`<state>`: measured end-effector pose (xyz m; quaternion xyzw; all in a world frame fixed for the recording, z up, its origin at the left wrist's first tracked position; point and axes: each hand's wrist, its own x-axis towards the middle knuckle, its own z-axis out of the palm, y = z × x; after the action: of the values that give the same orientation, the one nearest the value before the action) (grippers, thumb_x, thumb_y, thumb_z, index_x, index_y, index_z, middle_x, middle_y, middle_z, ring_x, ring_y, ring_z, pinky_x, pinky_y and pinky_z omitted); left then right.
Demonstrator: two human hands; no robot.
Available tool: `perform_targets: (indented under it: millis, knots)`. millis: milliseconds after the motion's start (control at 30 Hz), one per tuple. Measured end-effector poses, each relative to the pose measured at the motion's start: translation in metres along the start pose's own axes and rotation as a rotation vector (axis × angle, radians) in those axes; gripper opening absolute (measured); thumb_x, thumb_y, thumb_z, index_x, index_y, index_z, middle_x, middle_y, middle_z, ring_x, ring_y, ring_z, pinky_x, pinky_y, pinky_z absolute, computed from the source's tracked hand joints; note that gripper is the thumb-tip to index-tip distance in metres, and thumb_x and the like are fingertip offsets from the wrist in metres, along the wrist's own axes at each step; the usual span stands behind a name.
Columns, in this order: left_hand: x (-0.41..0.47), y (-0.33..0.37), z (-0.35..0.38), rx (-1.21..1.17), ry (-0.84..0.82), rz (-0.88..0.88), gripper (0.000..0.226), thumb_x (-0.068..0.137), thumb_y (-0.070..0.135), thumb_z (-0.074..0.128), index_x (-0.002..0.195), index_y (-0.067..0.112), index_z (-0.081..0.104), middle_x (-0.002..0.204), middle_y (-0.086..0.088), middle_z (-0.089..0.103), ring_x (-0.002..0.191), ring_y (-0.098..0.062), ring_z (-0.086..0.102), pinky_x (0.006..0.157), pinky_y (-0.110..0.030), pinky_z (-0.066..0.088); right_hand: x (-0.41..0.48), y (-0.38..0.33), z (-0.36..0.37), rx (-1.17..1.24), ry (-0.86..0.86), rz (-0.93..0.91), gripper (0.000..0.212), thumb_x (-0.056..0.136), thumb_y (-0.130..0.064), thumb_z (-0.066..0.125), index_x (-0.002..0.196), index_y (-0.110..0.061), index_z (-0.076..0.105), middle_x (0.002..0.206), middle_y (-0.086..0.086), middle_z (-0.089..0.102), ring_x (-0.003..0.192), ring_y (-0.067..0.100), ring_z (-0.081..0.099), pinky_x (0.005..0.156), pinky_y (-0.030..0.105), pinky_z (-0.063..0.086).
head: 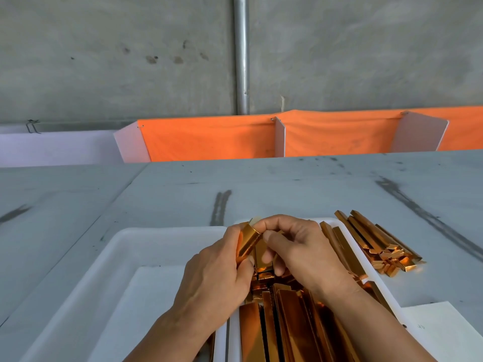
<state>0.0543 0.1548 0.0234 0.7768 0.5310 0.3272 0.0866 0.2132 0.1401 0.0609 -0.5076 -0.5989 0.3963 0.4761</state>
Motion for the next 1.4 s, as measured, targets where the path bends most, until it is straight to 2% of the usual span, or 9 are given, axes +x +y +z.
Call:
perform_targets:
  millis: [300,367,467,700,867,1000,1100,1300,1400]
  knots:
    - [-0.0019,0.0013,-0.0010,-0.002,-0.071,0.024,0.036,0.096,0.041,0.049,0.124,0.041,0.027,0.080,0.016,0.051,0.070,-0.005,0.057,0.061,-0.013,0.043,-0.0002,0.0013,-0.0027,-0.050,-0.034,-0.022,0.034,0.101,-0.009,0.049,0.085,-0.029,0.071,0.060,0.004,0.065,0.046,0.009,0.055,0.052,0.021,0.049]
    - [-0.0018,0.0012,-0.0019,0.011,-0.070,0.030,0.034,0.096,0.041,0.050,0.122,0.041,0.027,0.078,0.016,0.049,0.068,-0.005,0.055,0.058,-0.011,0.038,-0.0003,0.0011,-0.0034,-0.047,-0.035,-0.025,0.033,0.101,-0.008,0.050,0.086,-0.029,0.071,0.060,0.003,0.065,0.047,0.010,0.055,0.051,0.021,0.049]
    - [-0.0023,0.0006,-0.0027,0.025,-0.065,0.037,0.035,0.096,0.042,0.049,0.119,0.043,0.023,0.078,0.016,0.049,0.068,-0.004,0.056,0.058,-0.011,0.040,-0.0004,0.0009,-0.0038,-0.021,-0.041,-0.010,0.028,0.101,-0.007,0.051,0.091,-0.024,0.071,0.059,0.001,0.064,0.047,0.009,0.055,0.050,0.020,0.049]
    - [-0.0022,-0.0016,-0.0022,0.046,-0.064,0.043,0.031,0.096,0.043,0.049,0.118,0.043,0.028,0.074,0.014,0.050,0.065,-0.004,0.056,0.054,-0.011,0.038,-0.0002,0.0018,-0.0015,0.033,-0.035,0.011,0.023,0.099,-0.004,0.052,0.094,-0.017,0.071,0.071,-0.002,0.070,0.055,0.011,0.061,0.047,0.023,0.050]
    - [-0.0027,-0.0022,-0.0019,0.059,-0.058,0.053,0.029,0.095,0.043,0.049,0.117,0.042,0.030,0.072,0.015,0.049,0.063,-0.003,0.054,0.051,-0.011,0.032,0.0003,0.0036,-0.0001,-0.013,-0.007,0.003,0.022,0.100,-0.007,0.053,0.094,-0.023,0.068,0.059,0.000,0.065,0.047,0.005,0.056,0.048,0.021,0.049]
    - [-0.0040,-0.0029,-0.0016,0.069,-0.064,0.065,0.028,0.095,0.044,0.049,0.114,0.043,0.028,0.070,0.015,0.047,0.062,-0.003,0.052,0.050,-0.012,0.030,0.0011,0.0055,-0.0020,-0.026,0.001,-0.007,0.029,0.098,-0.006,0.055,0.101,-0.033,0.064,0.061,0.003,0.065,0.047,0.008,0.056,0.051,0.023,0.050]
    - [-0.0036,-0.0045,-0.0002,0.067,-0.060,0.062,0.029,0.095,0.044,0.049,0.115,0.043,0.029,0.070,0.015,0.048,0.062,-0.004,0.053,0.051,-0.012,0.032,0.0009,0.0073,-0.0022,-0.062,0.023,-0.050,0.031,0.097,-0.009,0.059,0.098,-0.038,0.069,0.063,0.002,0.064,0.049,0.009,0.055,0.050,0.022,0.050]
    - [-0.0036,-0.0051,0.0009,0.065,-0.070,0.056,0.029,0.094,0.047,0.049,0.116,0.041,0.031,0.070,0.017,0.044,0.062,-0.005,0.052,0.050,-0.012,0.031,-0.0005,0.0074,-0.0002,-0.079,0.095,-0.102,0.028,0.093,-0.009,0.065,0.087,-0.035,0.074,0.071,-0.002,0.071,0.046,0.003,0.057,0.048,0.016,0.047]
    - [-0.0030,-0.0047,0.0015,0.033,-0.055,0.073,0.032,0.091,0.063,0.039,0.114,0.041,0.033,0.072,0.017,0.048,0.066,-0.004,0.055,0.054,-0.012,0.037,0.0003,0.0070,0.0000,-0.033,0.064,-0.039,0.028,0.095,-0.007,0.061,0.090,-0.031,0.075,0.071,0.001,0.072,0.047,0.006,0.058,0.051,0.019,0.049]
